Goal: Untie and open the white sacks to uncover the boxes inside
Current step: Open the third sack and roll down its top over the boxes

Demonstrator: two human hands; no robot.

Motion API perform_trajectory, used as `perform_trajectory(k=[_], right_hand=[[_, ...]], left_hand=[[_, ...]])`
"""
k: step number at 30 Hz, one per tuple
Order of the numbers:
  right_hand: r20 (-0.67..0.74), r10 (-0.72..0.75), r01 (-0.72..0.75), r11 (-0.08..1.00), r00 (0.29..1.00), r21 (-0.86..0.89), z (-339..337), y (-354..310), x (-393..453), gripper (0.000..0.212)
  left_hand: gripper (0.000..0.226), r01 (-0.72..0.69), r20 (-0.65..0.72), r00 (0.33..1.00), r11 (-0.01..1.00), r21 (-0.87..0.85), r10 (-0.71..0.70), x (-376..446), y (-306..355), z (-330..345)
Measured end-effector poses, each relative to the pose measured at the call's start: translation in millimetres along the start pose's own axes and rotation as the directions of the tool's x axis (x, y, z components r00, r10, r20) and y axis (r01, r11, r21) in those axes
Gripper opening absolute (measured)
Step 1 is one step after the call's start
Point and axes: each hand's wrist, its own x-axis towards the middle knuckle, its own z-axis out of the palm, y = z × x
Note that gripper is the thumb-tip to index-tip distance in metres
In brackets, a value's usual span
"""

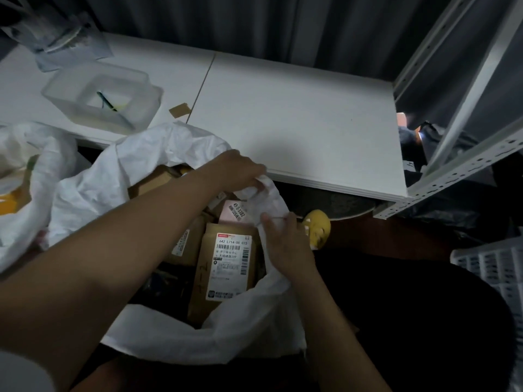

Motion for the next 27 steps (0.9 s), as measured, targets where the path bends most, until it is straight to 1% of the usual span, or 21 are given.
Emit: perform_trajectory(k=[1,2,3,4,5,6,7,8,9,10,12,14,16,18,20,21,22,23,24,27], right_hand=[[-0.035,-0.026,0.025,0.999,0.999,-0.031,7,-4,-2,0.057],[-0.072,-0.050,0.050,0.999,0.996,-0.006,10,-8,-2,0.046],[-0.097,-0.044,0.052,0.995,0.994,0.080,14,-12,1,0.036],[-0.113,-0.009,0.033,0.976,0.994,0.216,13,-17,7,0.029],[-0.108,0.050,-0.005,0.923,0.993,0.384,12,-20,15,0.024],[-0.074,0.118,-0.057,0.829,0.990,0.557,11,-22,23,0.021],[-0.001,0.178,-0.130,0.723,0.984,0.678,9,-22,33,0.020],[0.087,0.199,-0.197,0.645,0.976,0.738,7,-21,41,0.027],[0.153,0.197,-0.244,0.627,0.968,0.740,7,-17,49,0.034],[0.185,0.202,-0.272,0.621,0.962,0.735,7,-14,54,0.038],[0.168,0.232,-0.277,0.602,0.958,0.749,9,-9,60,0.042],[0.135,0.255,-0.267,0.608,0.957,0.748,8,-6,56,0.057],[0.064,0.224,-0.203,0.682,0.973,0.702,7,-2,44,0.067],[-0.011,0.162,-0.123,0.790,0.987,0.601,5,2,27,0.068],[-0.067,0.113,-0.069,0.885,0.991,0.461,8,7,8,0.067],[-0.079,0.107,-0.068,0.916,0.991,0.396,12,11,-2,0.067],[-0.089,0.100,-0.064,0.937,0.991,0.342,16,16,-12,0.068],[-0.091,0.101,-0.069,0.949,0.991,0.307,20,18,-23,0.068],[-0.095,0.099,-0.067,0.954,0.990,0.293,25,20,-32,0.068],[-0.116,0.111,-0.060,0.927,0.987,0.370,36,17,-54,0.064]], left_hand=[[0.026,0.013,-0.021,1.000,1.000,-0.013,-0.013,0,-2,-3],[0.026,0.037,-0.036,0.999,0.999,-0.011,-0.037,-1,-5,-7],[0.026,0.062,-0.051,0.997,0.998,-0.014,-0.062,-3,-9,-11],[0.027,0.081,-0.062,0.995,0.997,-0.020,-0.082,-4,-15,-14],[0.031,0.108,-0.072,0.991,0.993,-0.039,-0.111,-7,-19,-16],[0.037,0.133,-0.096,0.986,0.988,-0.076,-0.140,-12,-23,-16],[0.046,0.145,-0.150,0.975,0.981,-0.131,-0.164,-16,-26,-13],[0.053,0.147,-0.210,0.960,0.971,-0.189,-0.186,-21,-26,-7],[0.056,0.159,-0.239,0.946,0.956,-0.245,-0.219,-27,-22,-2],[0.055,0.188,-0.235,0.936,0.938,-0.291,-0.261,-35,-15,4],[0.060,0.266,-0.158,0.927,0.894,-0.361,-0.340,-49,0,17],[0.059,0.318,-0.100,0.915,0.851,-0.418,-0.391,-62,15,29],[0.056,0.344,-0.068,0.903,0.808,-0.478,-0.425,-74,26,35],[0.051,0.403,-0.022,0.873,0.745,-0.531,-0.487,-87,36,37],[0.041,0.487,-0.031,0.803,0.686,-0.540,-0.595,-103,49,30],[0.036,0.535,-0.056,0.753,0.660,-0.528,-0.655,-113,56,28],[0.034,0.584,-0.067,0.685,0.602,-0.544,-0.725,-126,63,28],[0.035,0.629,-0.065,0.601,0.522,-0.576,-0.796,-141,68,30],[0.038,0.673,-0.062,0.502,0.435,-0.598,-0.863,-158,72,36],[0.050,0.762,-0.028,0.224,0.193,-0.618,-0.974,-212,78,60]])
